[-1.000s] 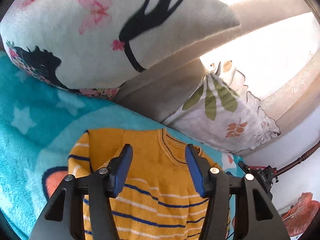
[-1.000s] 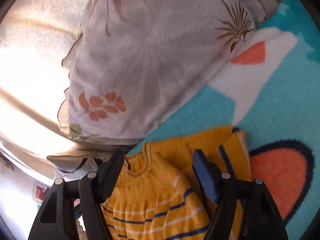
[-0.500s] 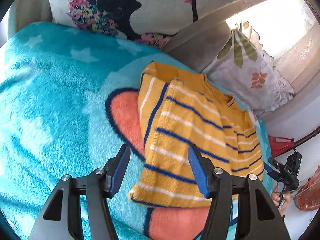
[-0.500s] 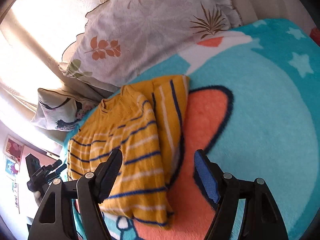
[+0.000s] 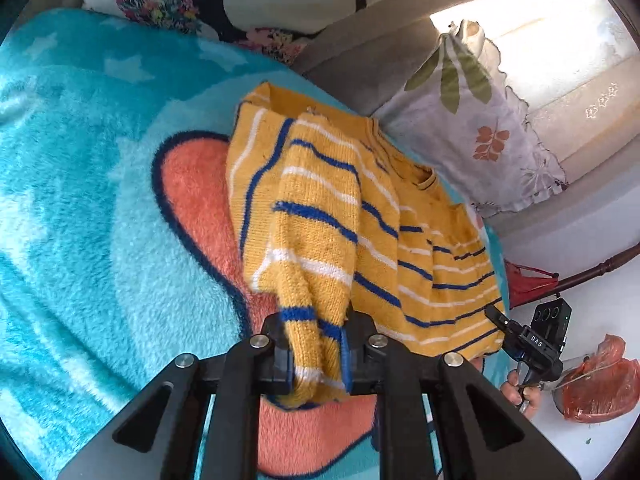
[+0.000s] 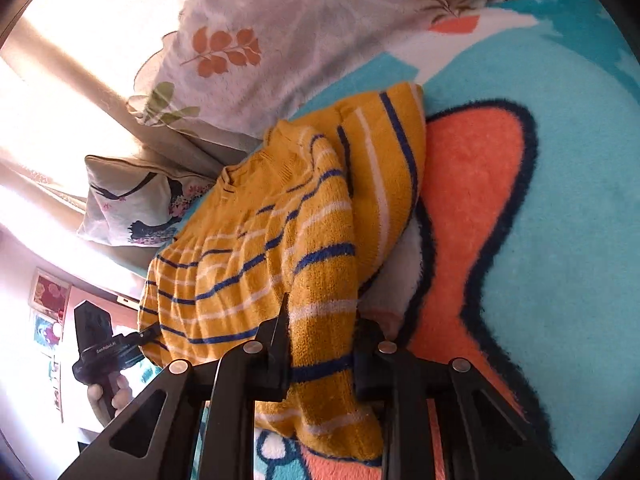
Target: Fold small clothes
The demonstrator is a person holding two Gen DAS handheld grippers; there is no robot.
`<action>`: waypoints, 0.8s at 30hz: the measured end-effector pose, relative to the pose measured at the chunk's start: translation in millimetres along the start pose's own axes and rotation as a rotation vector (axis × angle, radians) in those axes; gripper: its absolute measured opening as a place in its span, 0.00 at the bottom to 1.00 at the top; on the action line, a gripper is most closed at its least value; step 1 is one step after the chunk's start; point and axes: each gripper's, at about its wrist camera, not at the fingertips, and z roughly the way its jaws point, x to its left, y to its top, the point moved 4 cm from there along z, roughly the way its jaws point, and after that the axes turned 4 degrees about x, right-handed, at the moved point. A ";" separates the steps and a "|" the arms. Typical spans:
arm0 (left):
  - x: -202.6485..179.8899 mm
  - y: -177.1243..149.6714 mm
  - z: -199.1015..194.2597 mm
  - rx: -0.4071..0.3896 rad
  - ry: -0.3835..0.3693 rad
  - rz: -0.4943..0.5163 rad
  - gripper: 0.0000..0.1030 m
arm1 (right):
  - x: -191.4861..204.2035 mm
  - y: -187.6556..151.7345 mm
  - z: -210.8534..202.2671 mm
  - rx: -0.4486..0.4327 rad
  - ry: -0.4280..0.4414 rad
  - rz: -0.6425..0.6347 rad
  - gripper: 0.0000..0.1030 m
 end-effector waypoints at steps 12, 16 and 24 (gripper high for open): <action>30.0 -16.6 -31.7 -0.137 0.085 -0.029 0.42 | 3.7 -8.4 -49.6 -0.131 -0.204 -0.061 0.42; 19.3 -10.2 -22.2 -0.179 0.042 -0.023 0.63 | 68.1 -3.2 -18.9 -0.076 -0.124 -0.191 0.48; 13.9 -29.2 26.2 -0.141 -0.052 -0.125 0.17 | 209.4 -8.5 128.0 0.205 0.005 -0.409 0.57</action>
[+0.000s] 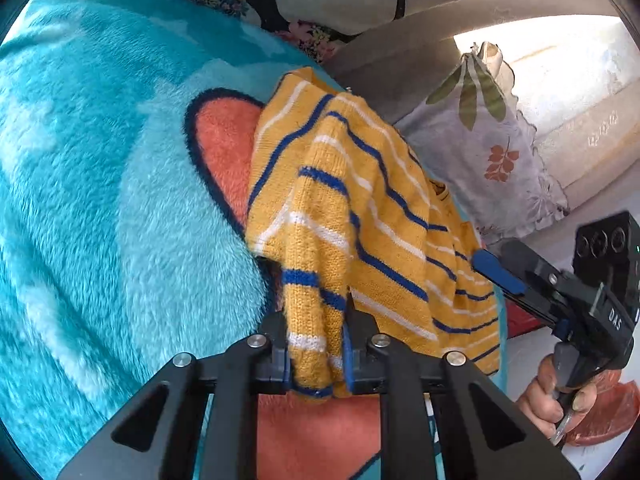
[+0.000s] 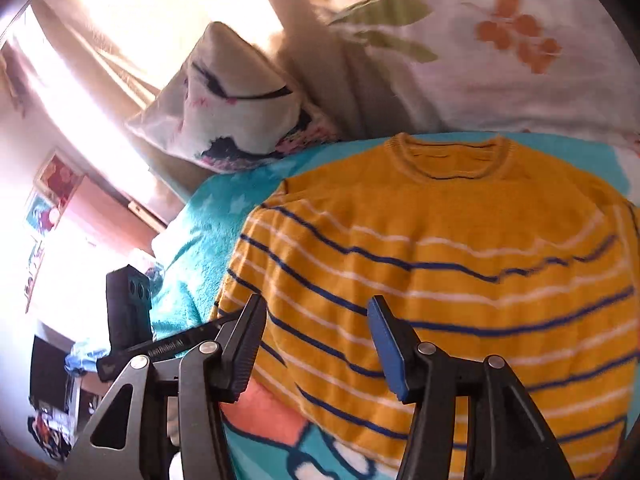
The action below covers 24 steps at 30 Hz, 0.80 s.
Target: Fold small clothes
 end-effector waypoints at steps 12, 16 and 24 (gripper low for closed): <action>2.8 -16.7 -17.1 -0.103 -0.037 -0.063 0.18 | 89.1 38.9 143.7 0.222 -0.389 -0.259 0.81; 4.6 -27.7 -38.3 -0.125 -0.031 -0.057 0.19 | 93.1 32.2 163.8 0.248 -0.577 -0.366 0.76; 8.2 -41.8 -91.8 -0.188 -0.033 -0.073 0.19 | 79.0 35.4 102.6 0.085 -0.456 -0.282 0.15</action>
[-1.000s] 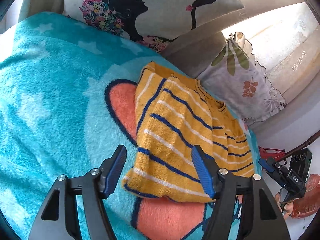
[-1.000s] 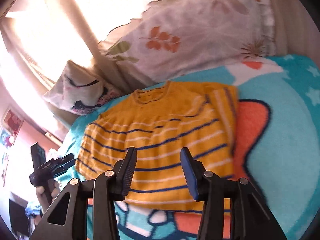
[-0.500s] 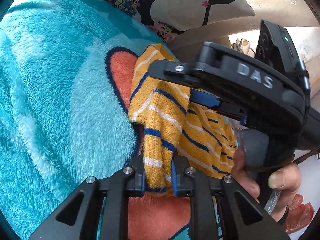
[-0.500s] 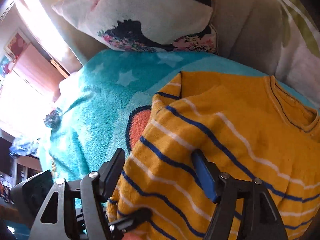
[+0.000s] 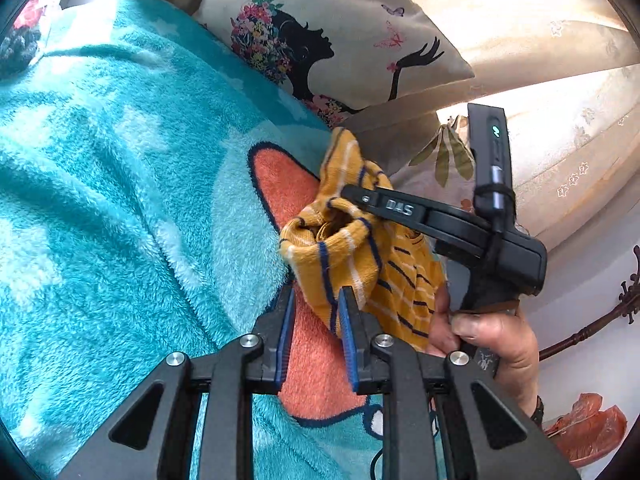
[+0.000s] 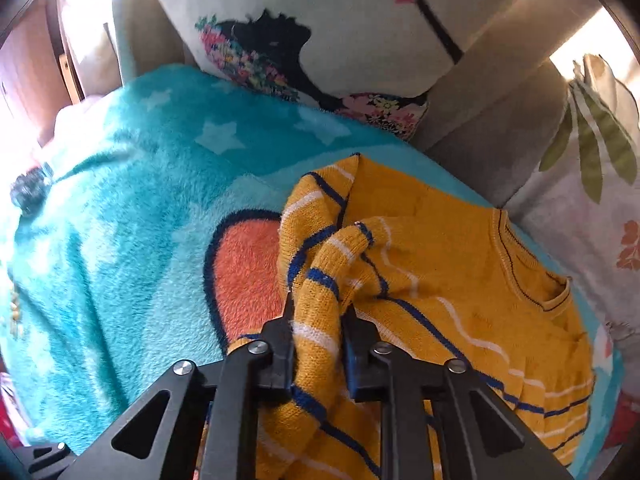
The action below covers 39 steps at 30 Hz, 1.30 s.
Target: Fold small clothes
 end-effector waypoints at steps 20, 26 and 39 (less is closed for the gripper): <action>-131.3 -50.9 101.6 0.223 0.012 0.247 0.25 | -324.2 -217.1 -72.9 -0.167 0.207 0.650 0.16; -172.3 -58.6 127.3 0.235 0.037 0.347 0.31 | -337.2 -232.1 -121.6 -0.295 0.133 0.664 0.40; -215.2 -59.8 143.2 0.250 0.024 0.428 0.35 | -245.7 -221.6 -91.1 -0.056 0.269 0.287 0.18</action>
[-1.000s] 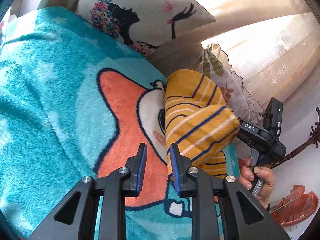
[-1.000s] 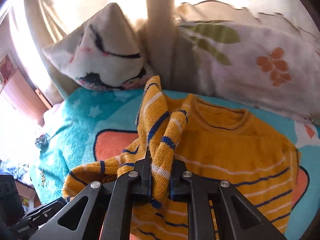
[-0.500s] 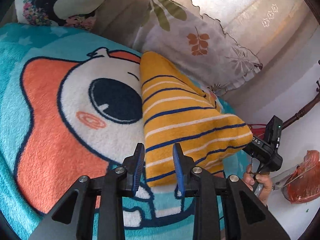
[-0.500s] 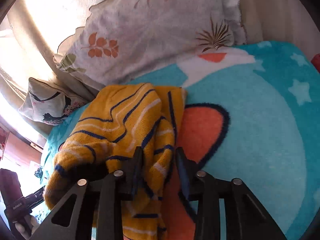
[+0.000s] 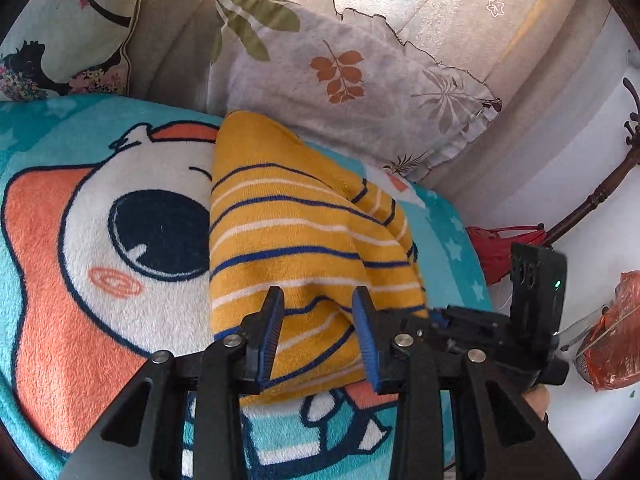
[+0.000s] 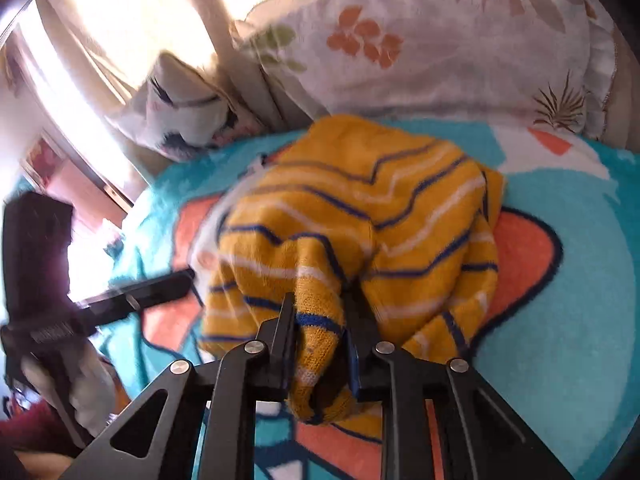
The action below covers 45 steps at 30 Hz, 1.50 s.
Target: Fold small clothes
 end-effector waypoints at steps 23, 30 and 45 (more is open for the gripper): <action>56.3 23.9 45.3 0.068 -0.050 -0.054 0.75 | -97.7 30.5 2.5 -0.150 0.055 0.342 0.83; 45.6 29.3 67.6 0.145 -0.159 -0.076 0.33 | -82.1 58.8 32.5 -0.147 0.187 0.364 0.37; 52.7 7.5 -29.1 0.012 0.056 0.094 0.39 | -63.3 55.8 -1.5 -0.251 0.170 0.338 0.43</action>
